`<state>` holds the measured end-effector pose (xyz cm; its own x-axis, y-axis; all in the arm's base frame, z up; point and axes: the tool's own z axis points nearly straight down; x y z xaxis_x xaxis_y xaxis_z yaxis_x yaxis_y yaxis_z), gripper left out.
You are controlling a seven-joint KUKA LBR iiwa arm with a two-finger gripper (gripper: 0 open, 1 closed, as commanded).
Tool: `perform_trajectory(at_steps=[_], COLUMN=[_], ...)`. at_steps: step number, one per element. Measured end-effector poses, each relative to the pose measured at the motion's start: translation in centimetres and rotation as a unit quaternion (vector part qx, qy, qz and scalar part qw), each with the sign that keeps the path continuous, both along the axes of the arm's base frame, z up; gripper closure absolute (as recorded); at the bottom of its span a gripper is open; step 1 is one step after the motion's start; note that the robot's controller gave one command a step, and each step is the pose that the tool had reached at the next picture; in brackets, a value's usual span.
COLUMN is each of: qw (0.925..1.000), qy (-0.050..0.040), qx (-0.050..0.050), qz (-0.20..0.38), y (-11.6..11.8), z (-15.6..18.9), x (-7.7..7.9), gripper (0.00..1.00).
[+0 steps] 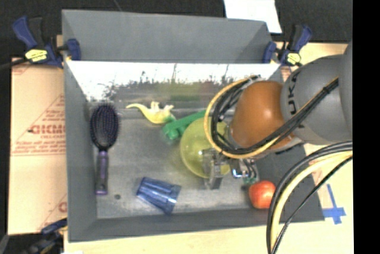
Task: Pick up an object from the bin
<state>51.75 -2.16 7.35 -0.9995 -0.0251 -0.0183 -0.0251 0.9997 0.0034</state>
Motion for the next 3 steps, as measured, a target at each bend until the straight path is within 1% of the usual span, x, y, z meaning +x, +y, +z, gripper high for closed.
perform_trajectory(at_steps=[1,2,3], qw=[0.9999,0.9998,0.9983], qy=[-0.0018,-0.0071,-0.0033], qx=[0.001,-0.003,0.004], qz=[-0.011,0.016,-0.058], y=[5.6,-2.9,11.5], z=[1.3,0.0,1.0], x=[-3.4,-2.4,-3.1], gripper=[1.0,1.0,1.0])
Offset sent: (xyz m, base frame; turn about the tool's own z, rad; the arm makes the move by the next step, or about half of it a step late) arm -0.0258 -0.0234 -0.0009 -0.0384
